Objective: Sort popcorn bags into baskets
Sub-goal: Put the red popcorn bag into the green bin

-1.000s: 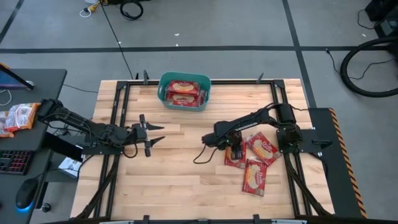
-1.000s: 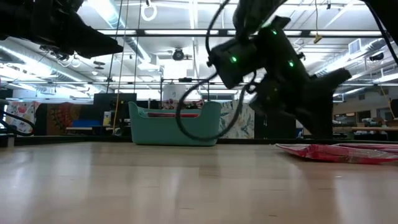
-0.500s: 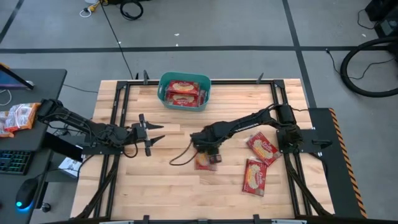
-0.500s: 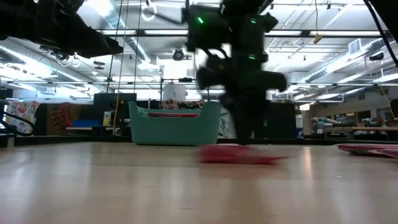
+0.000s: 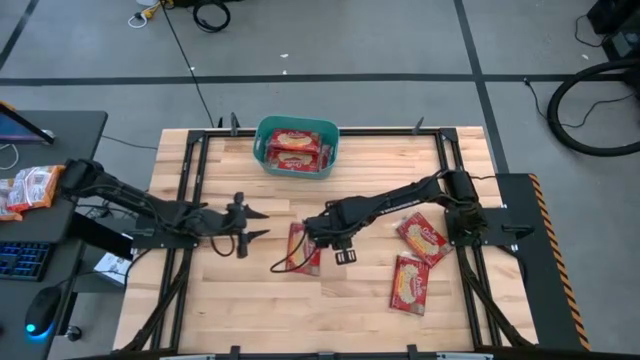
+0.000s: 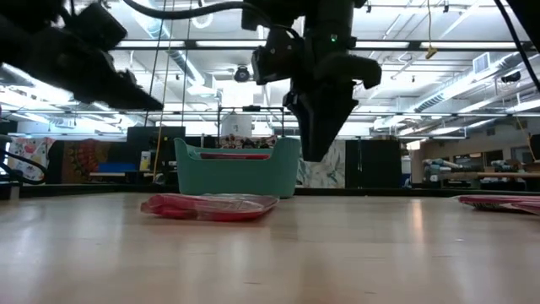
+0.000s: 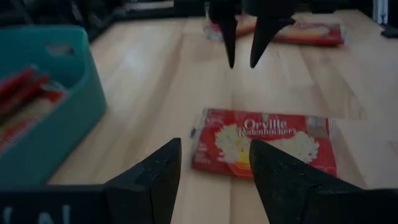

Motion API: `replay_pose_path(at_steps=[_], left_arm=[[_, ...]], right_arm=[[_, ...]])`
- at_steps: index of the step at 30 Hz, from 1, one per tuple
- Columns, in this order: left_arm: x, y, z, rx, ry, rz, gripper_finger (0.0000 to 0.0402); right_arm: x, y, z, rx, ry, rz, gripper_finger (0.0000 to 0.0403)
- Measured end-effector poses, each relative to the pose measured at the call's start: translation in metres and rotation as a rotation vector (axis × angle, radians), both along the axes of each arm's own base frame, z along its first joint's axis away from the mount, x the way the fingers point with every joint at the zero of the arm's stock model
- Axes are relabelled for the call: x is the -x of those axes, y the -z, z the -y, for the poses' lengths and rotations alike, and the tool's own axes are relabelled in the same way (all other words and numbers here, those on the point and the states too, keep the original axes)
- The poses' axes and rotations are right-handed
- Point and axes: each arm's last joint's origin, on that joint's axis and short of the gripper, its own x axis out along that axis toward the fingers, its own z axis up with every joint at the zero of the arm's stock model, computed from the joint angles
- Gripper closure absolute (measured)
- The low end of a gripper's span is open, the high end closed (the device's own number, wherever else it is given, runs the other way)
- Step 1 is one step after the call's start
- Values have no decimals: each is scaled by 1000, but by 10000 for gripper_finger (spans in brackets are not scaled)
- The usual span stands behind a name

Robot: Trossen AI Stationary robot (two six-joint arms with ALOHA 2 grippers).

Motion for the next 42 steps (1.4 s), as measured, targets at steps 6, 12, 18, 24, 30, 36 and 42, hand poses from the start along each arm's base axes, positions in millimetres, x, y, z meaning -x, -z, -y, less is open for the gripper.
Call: replay_pose_path(at_steps=[6,12,18,24,30,36,42], left_arm=[[-17,16,-6,33,-25,-48,208],[-30,25,-11,77,5,-39,208],[-39,34,-13,103,32,-36,208],[-54,42,-13,130,64,-82,208],[-80,49,-10,128,94,-148,208],[-96,58,-7,128,106,-294,208],[-98,64,-7,136,91,-352,208]], right_arm=[[6,21,-13,-3,10,12,259],[4,35,-23,45,-5,112,259],[7,42,-35,233,-43,175,259],[12,46,-47,349,-123,188,259],[23,44,-41,337,-92,180,259],[35,31,-38,289,-77,260,259],[40,32,-39,183,-85,346,259]])
